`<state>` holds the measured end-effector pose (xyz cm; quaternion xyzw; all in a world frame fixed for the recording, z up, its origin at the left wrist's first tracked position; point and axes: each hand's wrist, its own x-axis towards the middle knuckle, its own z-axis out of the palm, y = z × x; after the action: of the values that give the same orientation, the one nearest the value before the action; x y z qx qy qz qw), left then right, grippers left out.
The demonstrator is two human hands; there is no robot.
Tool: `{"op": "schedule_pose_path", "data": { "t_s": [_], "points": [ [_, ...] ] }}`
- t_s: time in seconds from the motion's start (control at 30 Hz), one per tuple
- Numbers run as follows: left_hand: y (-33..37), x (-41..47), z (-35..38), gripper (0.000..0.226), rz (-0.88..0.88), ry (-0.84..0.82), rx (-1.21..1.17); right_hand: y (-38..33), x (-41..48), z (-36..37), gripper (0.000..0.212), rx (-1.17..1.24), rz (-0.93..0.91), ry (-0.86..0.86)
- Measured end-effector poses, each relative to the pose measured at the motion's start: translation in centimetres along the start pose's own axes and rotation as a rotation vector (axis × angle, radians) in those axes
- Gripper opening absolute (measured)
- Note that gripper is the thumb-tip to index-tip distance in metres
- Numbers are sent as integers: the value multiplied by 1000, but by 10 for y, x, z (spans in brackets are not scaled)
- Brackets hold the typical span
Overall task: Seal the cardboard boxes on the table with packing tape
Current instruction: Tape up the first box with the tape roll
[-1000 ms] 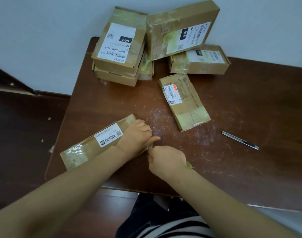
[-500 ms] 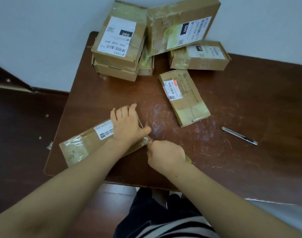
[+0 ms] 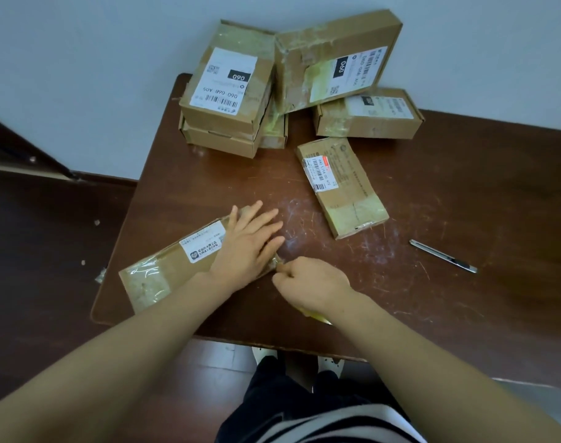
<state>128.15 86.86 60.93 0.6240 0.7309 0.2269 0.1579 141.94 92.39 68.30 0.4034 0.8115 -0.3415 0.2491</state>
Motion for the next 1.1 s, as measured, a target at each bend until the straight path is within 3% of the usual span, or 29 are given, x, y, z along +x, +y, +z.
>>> {"op": "schedule_pose_path", "data": {
  "t_s": [0.07, 0.17, 0.23, 0.33, 0.43, 0.5, 0.63, 0.73, 0.87, 1.1],
  "points": [
    [-4, -8, 0, 42, 75, -63, 100, 4, 2, -3, 40, 44, -56, -53],
    [-9, -7, -1, 51, 24, -153, 48, 19, -7, -2, 64, 133, -98, -63],
    [-12, -8, 1, 64, 13, -206, 86, 33, -14, 2, 69, 175, -89, -34],
    [-10, -11, 5, 68, 31, -253, 210, 42, -17, 10, 60, 234, -112, 67],
    [-5, -13, -1, 72, 0, -268, 177, 44, -13, 10, 52, 280, -147, 131],
    [-6, -26, -5, 88, -62, -234, 120, 44, -12, 7, 49, 326, -156, 129],
    [-7, -55, -5, 124, -237, -373, 402, 42, -13, 1, 37, 451, -175, 147],
    [1, -51, -9, 118, -279, -333, 449, 32, -17, -12, 21, 632, -155, 154],
    [17, -41, -31, 94, -347, -286, 408, 12, -27, -43, 24, 756, -200, 125],
    [31, -27, -82, 83, -357, -180, 329, -21, -33, -91, 31, 905, -350, 2]
  ]
}}
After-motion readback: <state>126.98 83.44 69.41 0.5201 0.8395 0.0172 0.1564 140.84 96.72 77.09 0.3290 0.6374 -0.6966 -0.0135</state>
